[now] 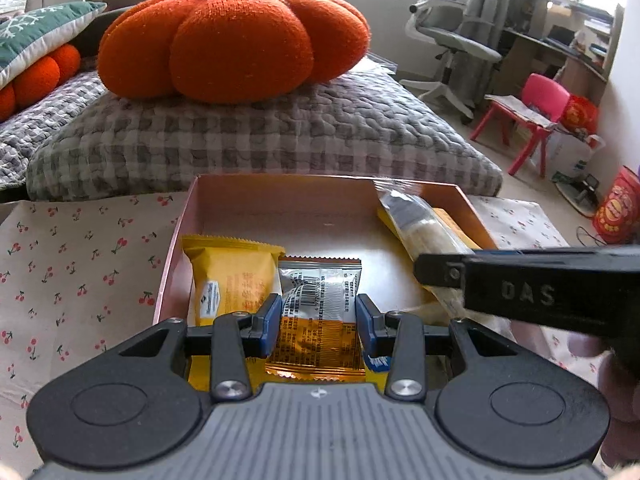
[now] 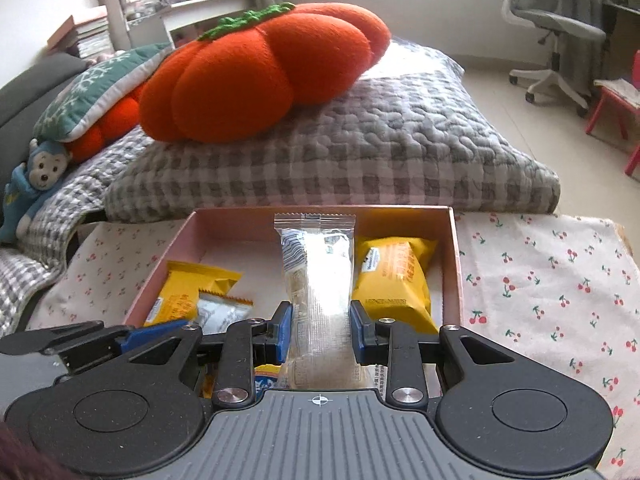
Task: Organize snacks
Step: 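Carry both packets into the pink box and open both tools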
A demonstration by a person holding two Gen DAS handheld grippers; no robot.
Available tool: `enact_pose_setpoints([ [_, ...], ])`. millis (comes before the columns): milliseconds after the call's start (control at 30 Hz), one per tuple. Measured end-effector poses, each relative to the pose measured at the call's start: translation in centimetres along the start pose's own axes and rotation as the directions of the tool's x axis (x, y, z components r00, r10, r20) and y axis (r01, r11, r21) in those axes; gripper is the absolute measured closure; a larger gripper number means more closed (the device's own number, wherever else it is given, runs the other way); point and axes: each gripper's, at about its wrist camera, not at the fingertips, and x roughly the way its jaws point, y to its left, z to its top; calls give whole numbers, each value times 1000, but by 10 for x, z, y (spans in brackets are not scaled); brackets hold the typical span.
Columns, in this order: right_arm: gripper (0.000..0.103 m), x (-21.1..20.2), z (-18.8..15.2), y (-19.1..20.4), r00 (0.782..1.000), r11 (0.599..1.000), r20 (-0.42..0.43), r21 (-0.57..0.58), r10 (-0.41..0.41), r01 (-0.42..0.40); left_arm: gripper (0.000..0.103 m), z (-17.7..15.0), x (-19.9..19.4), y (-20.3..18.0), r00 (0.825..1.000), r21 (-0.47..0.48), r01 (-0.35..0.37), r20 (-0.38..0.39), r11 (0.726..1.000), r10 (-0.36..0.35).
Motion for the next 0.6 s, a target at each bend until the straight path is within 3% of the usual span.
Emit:
enact_pose_setpoints([
  [267, 74, 1, -2, -5, 1000, 1000, 23, 11, -18, 18, 66, -1, 1, 0, 999, -24, 24, 22, 999, -23],
  [500, 68, -9, 1, -7, 999, 999, 48, 51, -18, 15, 46, 0, -10, 4, 998, -52, 47, 47, 998, -44],
  [600, 54, -15, 2, -9, 998, 998, 64, 62, -29, 25, 40, 2, -13, 4, 998, -55, 55, 41, 997, -53],
])
